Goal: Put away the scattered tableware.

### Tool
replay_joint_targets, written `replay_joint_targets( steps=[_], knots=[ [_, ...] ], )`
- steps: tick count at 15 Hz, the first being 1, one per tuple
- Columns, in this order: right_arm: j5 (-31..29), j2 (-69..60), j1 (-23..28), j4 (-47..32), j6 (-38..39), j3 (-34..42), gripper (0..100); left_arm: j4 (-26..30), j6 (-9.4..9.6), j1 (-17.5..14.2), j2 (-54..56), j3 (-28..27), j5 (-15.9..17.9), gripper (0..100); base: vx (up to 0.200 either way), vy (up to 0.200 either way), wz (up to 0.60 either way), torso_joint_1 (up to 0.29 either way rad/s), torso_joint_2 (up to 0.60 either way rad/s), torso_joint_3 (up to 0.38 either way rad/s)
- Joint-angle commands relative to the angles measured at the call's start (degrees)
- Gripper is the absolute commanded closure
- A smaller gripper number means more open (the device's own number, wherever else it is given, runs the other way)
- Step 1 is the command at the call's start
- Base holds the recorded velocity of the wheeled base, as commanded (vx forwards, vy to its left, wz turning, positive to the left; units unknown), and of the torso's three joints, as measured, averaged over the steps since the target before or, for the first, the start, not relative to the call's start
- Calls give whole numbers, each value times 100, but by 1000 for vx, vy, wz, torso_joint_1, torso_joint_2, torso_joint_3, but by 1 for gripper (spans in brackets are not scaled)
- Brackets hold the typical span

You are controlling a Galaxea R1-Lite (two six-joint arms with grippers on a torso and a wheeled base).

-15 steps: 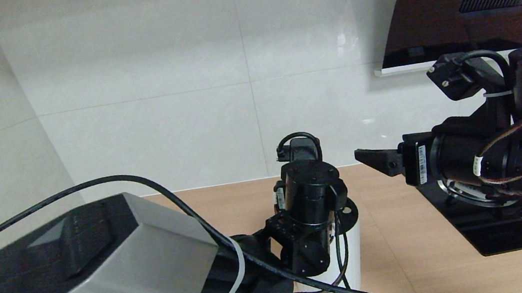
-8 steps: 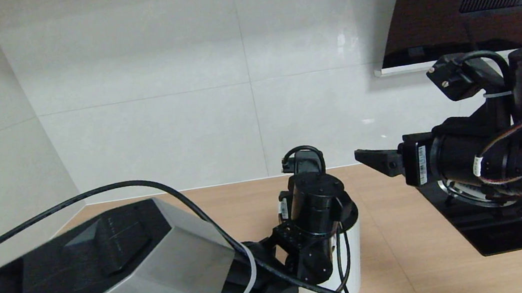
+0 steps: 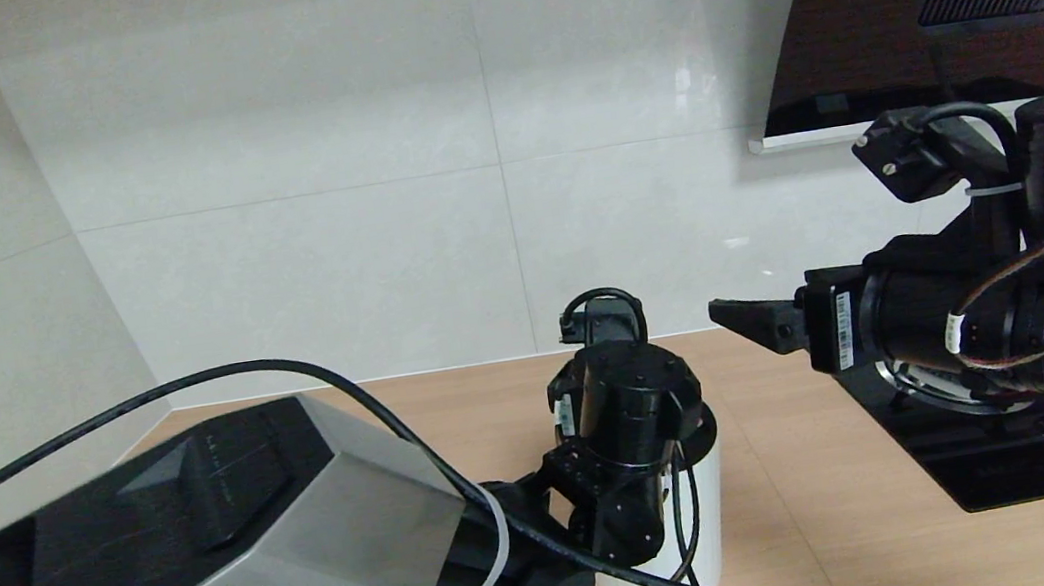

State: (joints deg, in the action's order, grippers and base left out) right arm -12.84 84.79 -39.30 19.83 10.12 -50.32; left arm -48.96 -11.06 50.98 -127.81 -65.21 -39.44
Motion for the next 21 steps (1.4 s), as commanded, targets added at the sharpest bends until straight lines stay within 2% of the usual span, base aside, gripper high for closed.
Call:
replay_joint_targets(
  steps=[1, 4, 6, 8, 10, 11, 12, 13, 15, 16, 17, 19, 20, 21],
  knots=[
    [0, 12, 2, 3, -1, 5, 0, -9, -2, 0, 63, -1, -29, 0, 0, 0, 0, 0, 0, 0],
    [0, -6, 2, 3, -1, -4, 0, 0, 60, 8, 757, 281, -161, 0, 0, 0, 0, 0, 0, 0],
    [-8, -15, 2, 20, 8, -4, 0, 27, 253, -36, 1592, 685, -99, 0, 0, 0, 0, 0, 0, 0],
    [-17, -15, 116, 47, 25, 5, 0, 27, 534, -53, 2796, 1221, 323, 0, 0, 0, 0, 0, 0, 0],
    [0, -59, 327, 117, 43, 5, 0, 35, 991, -238, 3939, 1792, 753, 0, 0, 0, 0, 0, 0, 0],
    [0, -85, 432, 187, 34, 14, 0, 35, 1114, -308, 4387, 2012, 964, 0, 0, 0, 0, 0, 0, 0],
    [0, -217, 538, 311, 17, 110, 0, 132, 1150, -501, 5037, 2214, 1140, 0, 0, 0, 0, 0, 0, 0],
    [-8, -349, 599, 407, 25, 181, 0, 325, 1150, -783, 5468, 2381, 1158, 0, 0, 0, 0, 0, 0, 0],
    [-43, -814, 977, 618, 17, 374, 0, 1072, 1150, -1626, 6488, 2706, 1237, 0, 0, 0, 0, 0, 0, 0],
    [-35, -1140, 1232, 671, 34, 532, 0, 1503, 1150, -1864, 6945, 2785, 1289, 0, 0, 0, 0, 0, 0, 0],
    [-8, -1658, 1566, 680, 17, 937, 0, 2110, 1150, -2057, 7648, 2856, 1360, 0, 0, 0, 0, 0, 0, 0],
    [53, -2792, 2120, 653, 8, 1648, 0, 3454, 1150, -2092, 8861, 2812, 1412, 0, 0, 0, 0, 0, 0, 0],
    [132, -3425, 2357, 618, -1, 1930, 0, 4087, 1150, -2215, 9370, 2759, 1421, 0, 0, 0, 0, 0, 0, 0],
    [220, -4137, 2586, 460, -19, 2176, 0, 4606, 1123, -2514, 9845, 2777, 1439, 0, 0, 0, 0, 0, 0, 0]
  ],
)
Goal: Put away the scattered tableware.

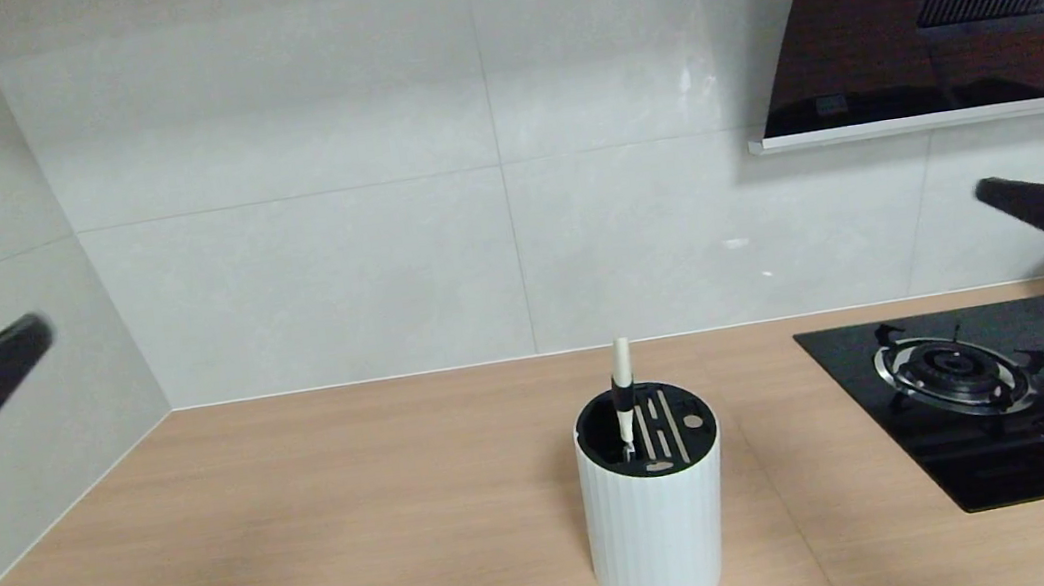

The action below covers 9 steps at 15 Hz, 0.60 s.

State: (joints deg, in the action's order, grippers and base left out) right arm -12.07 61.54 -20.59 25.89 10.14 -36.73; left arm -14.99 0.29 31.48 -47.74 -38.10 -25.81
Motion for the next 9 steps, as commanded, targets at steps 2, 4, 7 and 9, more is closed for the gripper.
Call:
replay_joint_targets(
  steps=[2, 4, 7, 9],
  knots=[
    [117, -3078, 1022, -1095, -346, 931, 0, 1754, -91, -977, 2673, 250, 243, 0, 0, 0, 0, 0, 0, 0],
    [99, -4326, 1066, -2203, -742, 896, 0, 2000, -100, -1425, 3447, 584, 383, 0, 0, 0, 0, 0, 0, 0],
    [117, -5512, 1338, -3161, -1155, 931, 0, 2308, -64, -1987, 4194, 777, 410, 0, 0, 0, 0, 0, 0, 0],
    [-59, -5635, 1707, -3345, -1111, 948, 0, 2422, -521, -2471, 4229, 883, 331, 0, 0, 0, 0, 0, 0, 0]
  ],
)
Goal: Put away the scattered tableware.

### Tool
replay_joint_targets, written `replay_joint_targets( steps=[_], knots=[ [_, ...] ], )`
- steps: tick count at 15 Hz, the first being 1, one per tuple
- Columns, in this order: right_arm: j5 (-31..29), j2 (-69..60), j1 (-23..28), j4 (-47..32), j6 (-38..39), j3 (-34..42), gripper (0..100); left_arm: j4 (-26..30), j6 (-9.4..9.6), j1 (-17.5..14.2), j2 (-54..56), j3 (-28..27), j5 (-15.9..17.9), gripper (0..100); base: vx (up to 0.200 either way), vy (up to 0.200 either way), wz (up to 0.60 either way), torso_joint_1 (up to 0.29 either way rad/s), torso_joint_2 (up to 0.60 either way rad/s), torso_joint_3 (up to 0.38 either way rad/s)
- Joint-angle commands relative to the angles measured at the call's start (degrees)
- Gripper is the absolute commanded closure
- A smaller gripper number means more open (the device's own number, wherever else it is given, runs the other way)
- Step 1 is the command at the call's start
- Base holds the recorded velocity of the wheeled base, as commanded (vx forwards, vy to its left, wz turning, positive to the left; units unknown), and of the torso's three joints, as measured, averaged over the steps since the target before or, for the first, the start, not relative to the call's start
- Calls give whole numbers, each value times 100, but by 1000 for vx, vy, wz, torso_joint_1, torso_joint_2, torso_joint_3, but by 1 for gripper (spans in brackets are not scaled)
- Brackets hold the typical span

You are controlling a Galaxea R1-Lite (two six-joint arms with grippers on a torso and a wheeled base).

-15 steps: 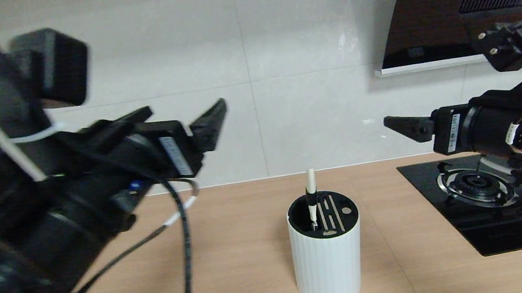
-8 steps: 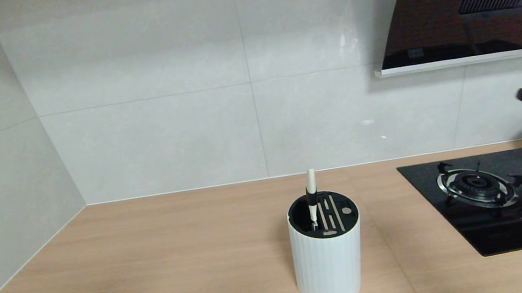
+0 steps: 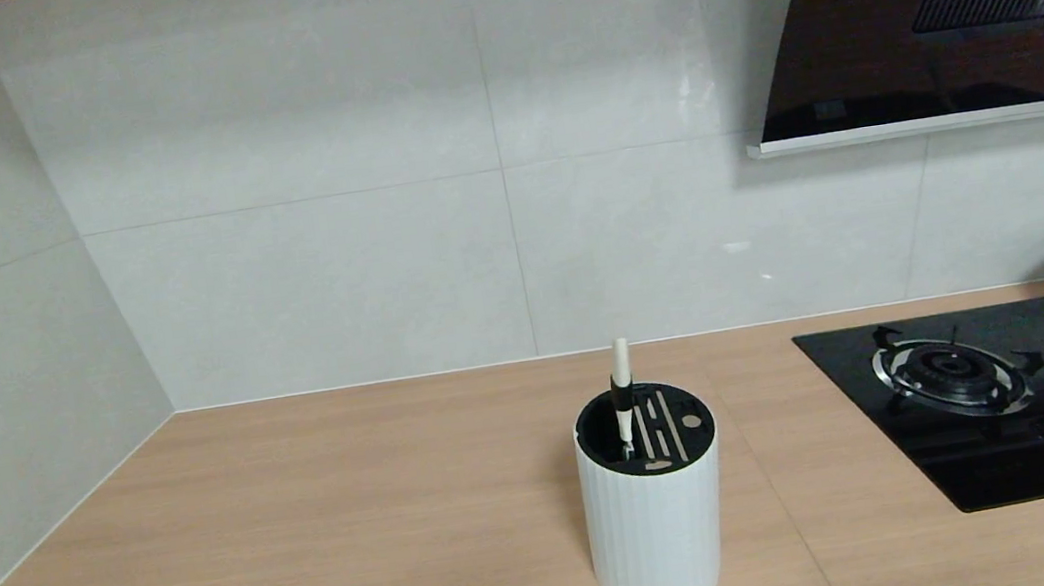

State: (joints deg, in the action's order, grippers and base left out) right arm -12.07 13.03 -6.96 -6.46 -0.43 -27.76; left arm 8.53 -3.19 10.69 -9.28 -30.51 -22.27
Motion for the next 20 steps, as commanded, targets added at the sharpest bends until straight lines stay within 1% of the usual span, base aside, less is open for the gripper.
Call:
replay_joint_targets(
  steps=[1, 2, 3, 4, 5, 6, 7, 8, 9, 10, 11, 12, 13, 15, 16, 18, 20],
  knots=[
    [56, -978, 591, -154, -54, 174, 0, 61, -199, -612, 400, 309, -14, 0, 0, 0, 0, 0, 0, 0],
    [275, -1206, 749, -127, -72, 473, 0, 70, -120, -928, 629, 582, 91, 0, 0, 0, 0, 0, 0, 0],
    [284, -1215, 749, -92, -72, 754, 0, 70, 91, -1016, 928, 907, 329, 0, 0, 0, 0, 0, 0, 0],
    [266, -1242, 749, -13, -63, 965, 0, 17, 214, -1060, 928, 1293, 417, 0, 0, 0, 0, 0, 0, 0],
    [275, -1277, 740, 75, -54, 1062, 0, -10, 196, -1060, 928, 1460, 434, 0, 0, 0, 0, 0, 0, 0],
    [372, -1286, 731, 312, -54, 1598, 0, -106, 363, -1060, 928, 2339, 575, 0, 0, 0, 0, 0, 0, 0],
    [504, -1286, 731, 567, -72, 2152, 0, -598, 381, -1052, 928, 2840, 768, 0, 0, 0, 0, 0, 0, 0],
    [530, -1286, 731, 681, -72, 2284, 0, -792, 337, -1052, 928, 2937, 865, 0, 0, 0, 0, 0, 0, 0],
    [644, -1286, 731, 1024, -116, 2776, 0, -1055, 152, -1052, 928, 3051, 1375, 0, 0, 0, 0, 0, 0, 0],
    [741, -1286, 731, 822, -107, 2758, 0, -1020, 161, -1052, 928, 3051, 1471, 0, 0, 0, 0, 0, 0, 0],
    [829, -1286, 731, 646, -116, 2767, 0, -1003, 170, -1052, 928, 3051, 1779, 0, 0, 0, 0, 0, 0, 0],
    [855, -1277, 714, 646, -116, 2767, 0, -941, 293, -1052, 928, 3051, 2034, 0, 0, 0, 0, 0, 0, 0],
    [855, -1286, 705, 646, -116, 2767, 0, -871, 381, -1052, 928, 3051, 2148, 0, 0, 0, 0, 0, 0, 0],
    [864, -1286, 705, 646, -98, 2767, 0, -836, 768, -1052, 928, 3051, 2298, 0, 0, 0, 0, 0, 0, 0],
    [873, -1286, 705, 646, -89, 2776, 0, -836, 785, -1052, 928, 3051, 2333, 0, 0, 0, 0, 0, 0, 0],
    [873, -1286, 705, 646, -89, 2767, 0, -836, 697, -1052, 928, 3051, 2324, 0, 0, 0, 0, 0, 0, 0],
    [899, -1286, 705, 646, -72, 2767, 0, -836, 697, -1052, 928, 3051, 2324, 0, 0, 0, 0, 0, 0, 0]
  ],
)
